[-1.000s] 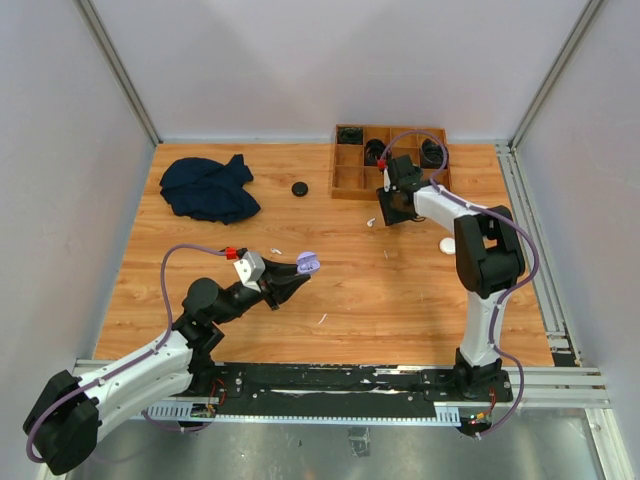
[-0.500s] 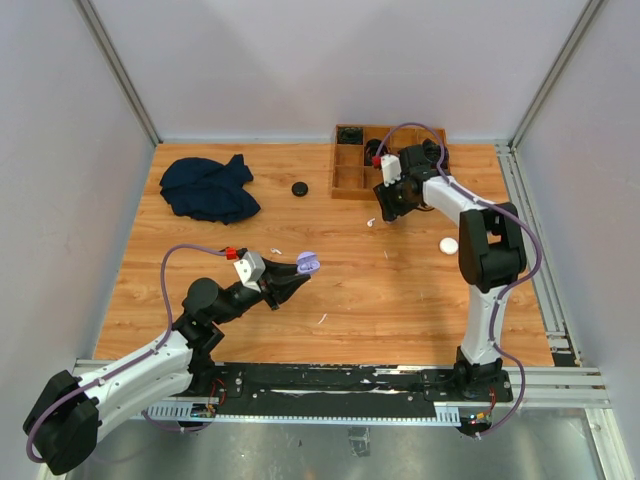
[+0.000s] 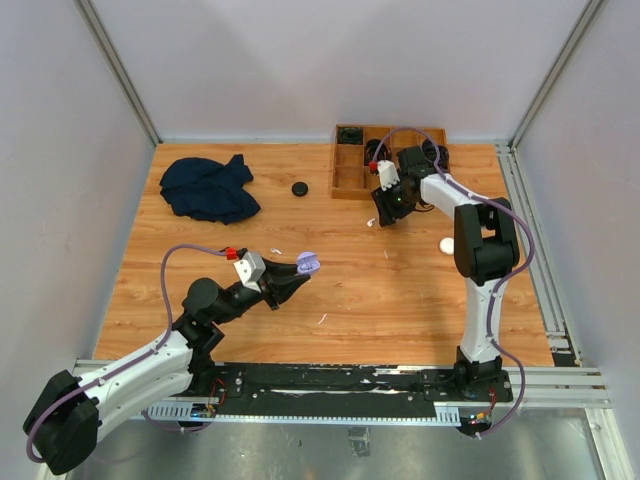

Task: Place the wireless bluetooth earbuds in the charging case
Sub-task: Pick up the earbud from the center of the board.

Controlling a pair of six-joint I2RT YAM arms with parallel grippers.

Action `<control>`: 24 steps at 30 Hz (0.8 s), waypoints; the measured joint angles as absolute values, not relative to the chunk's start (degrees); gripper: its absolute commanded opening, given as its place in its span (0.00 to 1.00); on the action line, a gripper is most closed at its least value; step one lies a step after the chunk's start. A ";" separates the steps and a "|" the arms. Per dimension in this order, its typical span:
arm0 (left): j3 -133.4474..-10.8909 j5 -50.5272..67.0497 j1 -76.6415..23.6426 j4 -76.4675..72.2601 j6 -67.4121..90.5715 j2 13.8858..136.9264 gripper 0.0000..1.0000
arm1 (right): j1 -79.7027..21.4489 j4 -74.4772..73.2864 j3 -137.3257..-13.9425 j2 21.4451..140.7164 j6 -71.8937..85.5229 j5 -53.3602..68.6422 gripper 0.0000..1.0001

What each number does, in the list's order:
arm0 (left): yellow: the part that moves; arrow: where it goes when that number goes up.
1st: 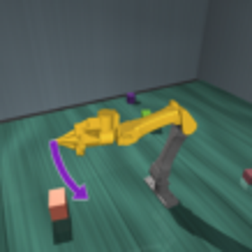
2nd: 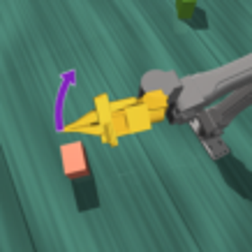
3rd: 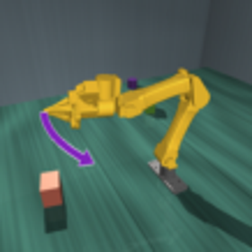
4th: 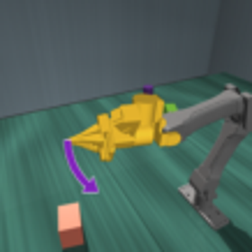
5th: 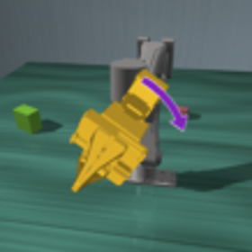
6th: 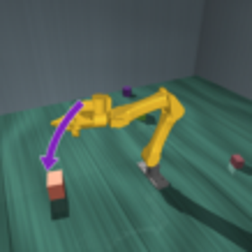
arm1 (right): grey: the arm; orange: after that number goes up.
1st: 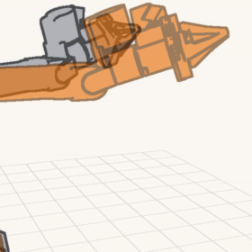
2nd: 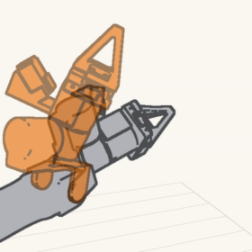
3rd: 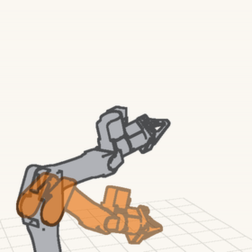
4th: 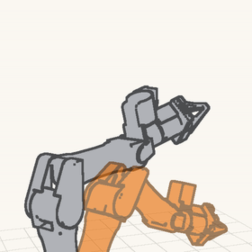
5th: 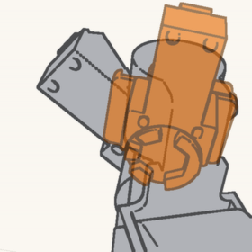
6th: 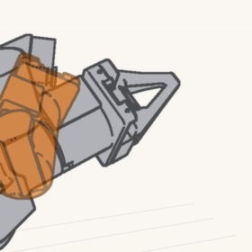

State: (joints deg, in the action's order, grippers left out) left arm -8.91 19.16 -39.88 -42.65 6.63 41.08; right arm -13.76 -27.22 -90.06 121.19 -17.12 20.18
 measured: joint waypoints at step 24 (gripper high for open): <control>-8.91 19.20 -39.88 -42.63 6.63 41.08 0.00 | -13.78 -29.28 -91.18 121.64 -16.93 16.23 0.32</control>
State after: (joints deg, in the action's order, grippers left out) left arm -8.91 19.20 -39.88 -42.63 6.63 41.08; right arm -13.78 -29.28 -91.18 121.64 -16.93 16.23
